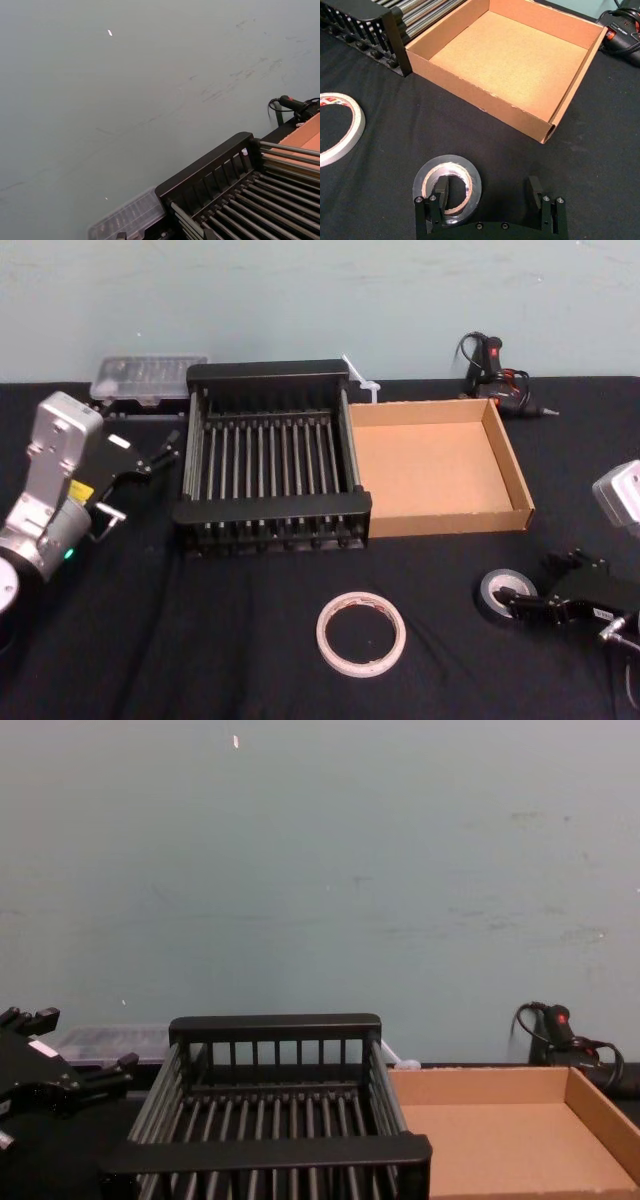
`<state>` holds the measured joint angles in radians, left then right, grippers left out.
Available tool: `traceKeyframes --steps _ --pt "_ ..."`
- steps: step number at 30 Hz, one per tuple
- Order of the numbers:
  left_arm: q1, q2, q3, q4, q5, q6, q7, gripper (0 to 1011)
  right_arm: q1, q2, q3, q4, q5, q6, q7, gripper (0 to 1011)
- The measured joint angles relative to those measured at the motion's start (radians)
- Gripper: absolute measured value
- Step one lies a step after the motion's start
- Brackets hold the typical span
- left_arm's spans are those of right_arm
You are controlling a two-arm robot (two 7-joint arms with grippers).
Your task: Pick up the white tape and place it into the black box , Pick up the silver tape and place it into the brown box.
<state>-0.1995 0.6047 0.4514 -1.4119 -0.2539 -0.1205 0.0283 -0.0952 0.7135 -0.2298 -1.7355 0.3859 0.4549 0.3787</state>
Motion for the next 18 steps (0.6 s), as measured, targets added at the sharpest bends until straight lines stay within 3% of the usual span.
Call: traceKeyframes --steps 18 --pt "0.0 0.0 0.0 0.0 0.0 0.0 0.0 1001 -0.001 0.001 0.0 0.0 0.001 -0.002 -0.001 979"
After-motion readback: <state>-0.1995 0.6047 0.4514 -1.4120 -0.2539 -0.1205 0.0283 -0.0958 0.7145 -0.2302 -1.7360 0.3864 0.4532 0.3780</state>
